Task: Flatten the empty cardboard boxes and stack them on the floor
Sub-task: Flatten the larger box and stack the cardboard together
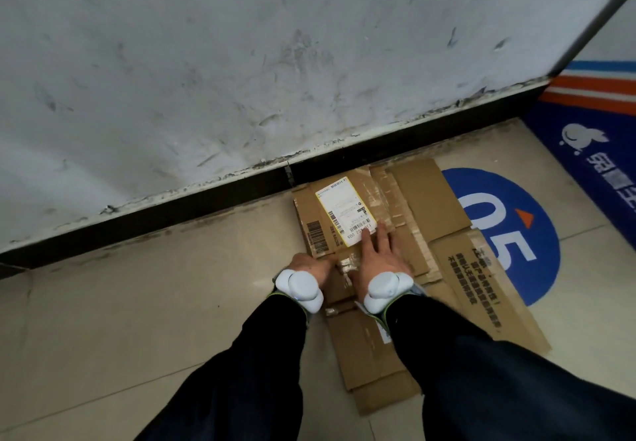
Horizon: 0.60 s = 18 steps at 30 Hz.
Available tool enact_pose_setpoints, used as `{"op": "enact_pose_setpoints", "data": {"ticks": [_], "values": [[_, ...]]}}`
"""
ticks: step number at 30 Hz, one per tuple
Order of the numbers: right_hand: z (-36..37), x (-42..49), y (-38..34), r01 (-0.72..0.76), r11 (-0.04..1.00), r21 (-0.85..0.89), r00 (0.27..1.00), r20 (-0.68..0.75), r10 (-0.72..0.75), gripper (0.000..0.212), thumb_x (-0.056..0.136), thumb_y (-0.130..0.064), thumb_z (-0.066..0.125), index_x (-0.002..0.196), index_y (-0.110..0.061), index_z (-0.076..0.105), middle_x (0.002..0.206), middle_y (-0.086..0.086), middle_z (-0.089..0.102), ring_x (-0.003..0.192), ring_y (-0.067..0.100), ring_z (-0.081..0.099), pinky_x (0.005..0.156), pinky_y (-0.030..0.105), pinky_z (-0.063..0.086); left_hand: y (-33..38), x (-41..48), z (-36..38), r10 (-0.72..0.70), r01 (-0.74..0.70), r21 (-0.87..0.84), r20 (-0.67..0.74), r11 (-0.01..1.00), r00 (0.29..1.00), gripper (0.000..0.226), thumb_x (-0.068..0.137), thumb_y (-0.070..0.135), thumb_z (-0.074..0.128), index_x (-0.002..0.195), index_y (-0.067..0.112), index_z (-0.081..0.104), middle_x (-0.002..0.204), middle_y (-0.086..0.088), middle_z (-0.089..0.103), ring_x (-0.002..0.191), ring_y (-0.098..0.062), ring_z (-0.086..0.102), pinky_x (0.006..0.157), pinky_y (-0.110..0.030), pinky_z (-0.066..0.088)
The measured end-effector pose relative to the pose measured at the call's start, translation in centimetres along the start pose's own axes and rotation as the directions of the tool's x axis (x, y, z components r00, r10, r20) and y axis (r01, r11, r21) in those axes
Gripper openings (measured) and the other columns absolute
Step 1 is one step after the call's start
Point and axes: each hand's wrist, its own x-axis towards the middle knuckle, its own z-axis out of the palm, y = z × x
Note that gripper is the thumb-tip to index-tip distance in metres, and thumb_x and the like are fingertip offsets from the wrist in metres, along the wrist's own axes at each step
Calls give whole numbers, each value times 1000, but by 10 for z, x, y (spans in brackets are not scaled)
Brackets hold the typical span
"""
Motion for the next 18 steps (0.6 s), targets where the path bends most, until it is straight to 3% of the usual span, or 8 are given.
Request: {"op": "enact_pose_setpoints", "data": {"ticks": [5, 8, 13, 18], "values": [[-11, 3, 26, -56, 998, 32, 989, -133, 60, 71, 93, -22, 51, 155, -23, 16, 164, 2, -4, 149, 33, 4, 118, 47, 26, 21, -7, 31, 20, -19, 24, -18, 1000, 1000, 62, 83, 54, 70, 122, 7, 67, 126, -16, 68, 112, -35, 66, 95, -34, 53], [-20, 5, 45, -141, 988, 65, 965, -212, 152, 58, 95, -29, 51, 148, -26, 28, 162, 6, 6, 146, 35, 13, 113, 45, 31, 49, -10, 62, 62, -61, -23, 36, 998, 997, 59, 81, 54, 69, 117, 8, 70, 121, -14, 71, 110, -33, 68, 93, -34, 55], [-40, 18, 87, -220, 964, 149, 953, -177, 244, 49, 97, -27, 46, 144, -26, 31, 161, 10, 4, 145, 39, 12, 110, 49, 33, 99, -15, 107, 133, -138, 32, 140, 990, 981, 65, 78, 61, 66, 115, 7, 70, 119, -12, 72, 109, -34, 68, 91, -34, 55], [-62, 34, 114, -257, 942, 214, 941, -165, 295, 48, 90, -29, 51, 137, -27, 39, 158, 9, 13, 143, 36, 17, 109, 47, 34, 132, -6, 132, 174, -189, 159, 106, 969, 979, 61, 83, 55, 66, 123, 8, 67, 126, -13, 69, 114, -34, 66, 95, -34, 55]]}}
